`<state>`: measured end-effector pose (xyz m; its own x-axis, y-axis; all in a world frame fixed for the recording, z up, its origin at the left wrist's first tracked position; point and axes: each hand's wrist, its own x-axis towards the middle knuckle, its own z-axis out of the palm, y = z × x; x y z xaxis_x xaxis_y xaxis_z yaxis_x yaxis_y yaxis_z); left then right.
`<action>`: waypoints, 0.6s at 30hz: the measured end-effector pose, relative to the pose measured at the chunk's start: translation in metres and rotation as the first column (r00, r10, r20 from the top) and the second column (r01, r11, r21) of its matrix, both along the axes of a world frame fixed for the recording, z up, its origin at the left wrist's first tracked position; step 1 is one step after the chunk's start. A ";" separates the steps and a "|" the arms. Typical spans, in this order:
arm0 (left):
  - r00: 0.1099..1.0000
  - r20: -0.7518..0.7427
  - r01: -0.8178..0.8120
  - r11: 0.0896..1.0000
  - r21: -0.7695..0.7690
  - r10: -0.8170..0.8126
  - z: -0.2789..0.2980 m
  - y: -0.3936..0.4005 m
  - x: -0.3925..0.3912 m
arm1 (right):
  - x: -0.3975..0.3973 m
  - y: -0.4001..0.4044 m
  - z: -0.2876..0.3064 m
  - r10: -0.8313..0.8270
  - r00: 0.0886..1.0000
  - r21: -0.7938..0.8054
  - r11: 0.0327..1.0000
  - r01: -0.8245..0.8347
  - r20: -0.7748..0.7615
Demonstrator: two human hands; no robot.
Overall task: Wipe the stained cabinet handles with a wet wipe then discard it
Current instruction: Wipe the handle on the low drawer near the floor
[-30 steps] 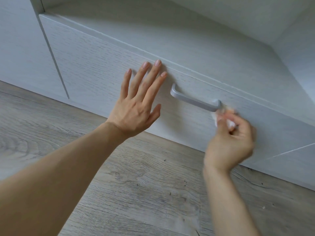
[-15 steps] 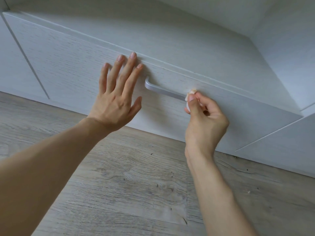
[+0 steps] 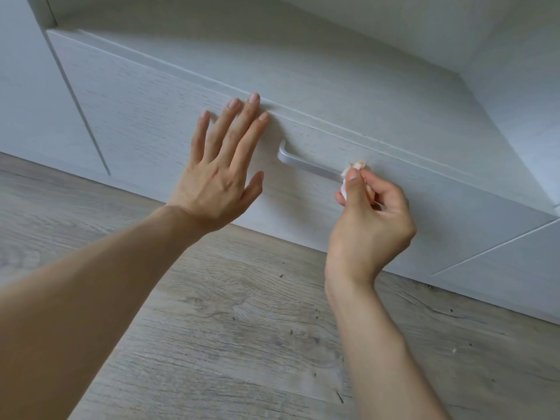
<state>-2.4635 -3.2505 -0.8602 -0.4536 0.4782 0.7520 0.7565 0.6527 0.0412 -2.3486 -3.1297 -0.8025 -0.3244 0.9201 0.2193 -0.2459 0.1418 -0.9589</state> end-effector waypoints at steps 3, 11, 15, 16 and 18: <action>1.000 -0.004 0.000 1.000 -0.002 0.000 -0.001 -0.002 -0.001 | -0.006 -0.014 -0.007 0.043 0.999 0.014 0.999 -0.043 0.003; 1.000 -0.012 -0.023 1.000 0.020 0.023 -0.003 -0.010 -0.004 | -0.022 -0.043 -0.014 0.080 0.996 -0.017 0.997 -0.081 -0.047; 0.999 -0.004 -0.046 0.999 0.016 0.046 -0.006 -0.019 -0.007 | -0.036 -0.061 -0.013 0.140 0.989 0.057 0.988 -0.143 0.050; 0.999 0.002 -0.048 0.999 0.018 0.048 -0.006 -0.021 -0.008 | -0.041 -0.066 -0.012 0.142 0.988 0.042 0.989 -0.144 0.057; 0.998 0.025 -0.060 0.998 0.012 0.059 -0.005 -0.027 -0.008 | -0.048 -0.077 -0.008 0.152 0.988 -0.040 0.988 -0.152 0.014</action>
<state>-2.4713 -3.2774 -0.8656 -0.4993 0.4403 0.7462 0.7150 0.6958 0.0679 -2.3969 -3.2071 -0.8105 -0.4645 0.8675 0.1779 -0.2453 0.0670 -0.9671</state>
